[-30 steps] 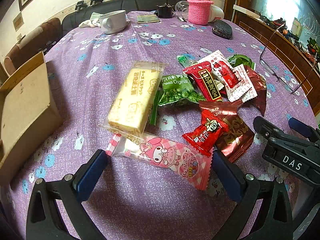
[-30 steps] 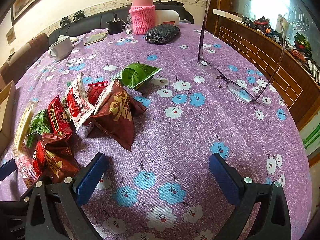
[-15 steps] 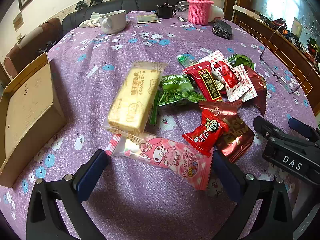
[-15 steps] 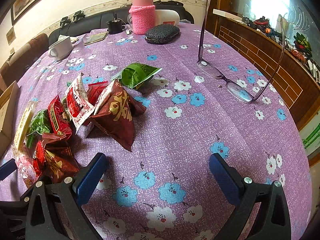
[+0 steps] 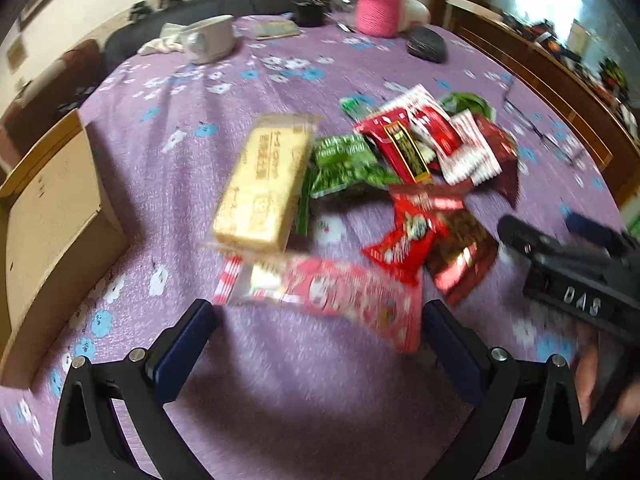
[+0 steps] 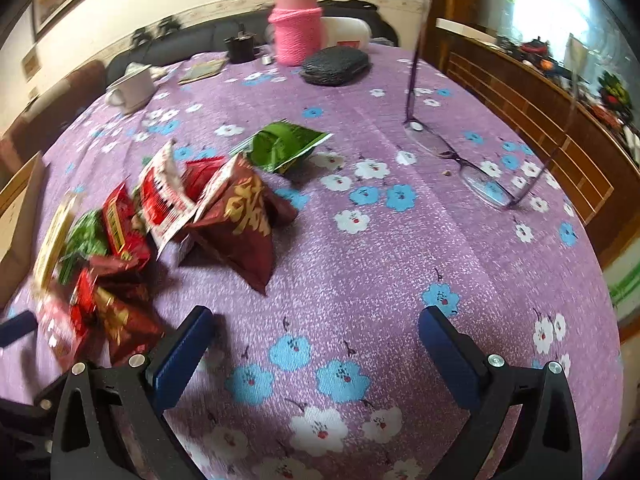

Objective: Organize snacks
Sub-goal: 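Grasp the pink My Melody bar with left tool while right tool grasps red-brown chocolate packet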

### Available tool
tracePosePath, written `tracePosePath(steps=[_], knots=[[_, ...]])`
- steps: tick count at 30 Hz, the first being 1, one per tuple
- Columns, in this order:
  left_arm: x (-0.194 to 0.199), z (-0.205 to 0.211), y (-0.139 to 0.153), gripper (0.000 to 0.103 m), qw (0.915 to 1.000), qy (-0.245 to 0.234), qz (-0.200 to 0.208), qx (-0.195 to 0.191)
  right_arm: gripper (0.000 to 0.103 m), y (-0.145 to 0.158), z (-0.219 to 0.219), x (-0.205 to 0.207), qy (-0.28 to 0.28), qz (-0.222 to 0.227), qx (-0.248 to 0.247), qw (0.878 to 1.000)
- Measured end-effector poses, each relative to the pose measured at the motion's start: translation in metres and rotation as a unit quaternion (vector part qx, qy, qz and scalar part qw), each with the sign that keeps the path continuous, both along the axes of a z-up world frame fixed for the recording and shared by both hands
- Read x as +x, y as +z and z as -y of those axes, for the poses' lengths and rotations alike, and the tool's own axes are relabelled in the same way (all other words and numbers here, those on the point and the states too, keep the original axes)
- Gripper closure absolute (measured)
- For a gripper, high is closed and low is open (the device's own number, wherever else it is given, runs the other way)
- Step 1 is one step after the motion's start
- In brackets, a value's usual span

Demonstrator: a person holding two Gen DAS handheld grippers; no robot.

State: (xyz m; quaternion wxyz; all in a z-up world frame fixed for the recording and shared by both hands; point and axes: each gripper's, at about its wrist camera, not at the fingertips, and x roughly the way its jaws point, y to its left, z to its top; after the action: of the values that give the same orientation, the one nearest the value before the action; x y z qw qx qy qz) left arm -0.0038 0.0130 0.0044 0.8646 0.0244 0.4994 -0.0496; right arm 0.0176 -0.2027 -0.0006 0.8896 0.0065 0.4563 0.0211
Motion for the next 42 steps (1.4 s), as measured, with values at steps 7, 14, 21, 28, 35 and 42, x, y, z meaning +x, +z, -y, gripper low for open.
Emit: tracePosePath(steps=[7,14,21,28,35,42], knots=[[-0.018,-0.022,0.013,0.002,0.9966,-0.038,0.007,-0.073,0.001,0.022,0.011,-0.022,0.006,0.070,0.050,0.996],[-0.005,-0.019,0.011,0.032,0.9969,-0.024,-0.009,-0.074,0.001,0.044,0.018,-0.044,0.002,0.143,0.096,0.985],[0.019,-0.008,0.011,0.031,0.9965,0.017,-0.023,-0.078,0.001,0.046,0.018,-0.043,0.009,0.131,0.096,0.987],[0.029,-0.012,0.011,0.070,0.9982,0.041,-0.003,-0.043,0.001,0.044,0.015,-0.044,0.028,0.128,0.101,0.986],[0.000,-0.030,0.011,0.080,0.9985,0.016,0.004,-0.053,0.038,0.043,0.004,-0.049,0.085,0.127,0.140,0.978],[-0.015,-0.034,0.011,0.080,0.9990,-0.001,0.017,-0.042,0.051,0.032,-0.023,-0.044,0.164,0.051,0.169,0.970]])
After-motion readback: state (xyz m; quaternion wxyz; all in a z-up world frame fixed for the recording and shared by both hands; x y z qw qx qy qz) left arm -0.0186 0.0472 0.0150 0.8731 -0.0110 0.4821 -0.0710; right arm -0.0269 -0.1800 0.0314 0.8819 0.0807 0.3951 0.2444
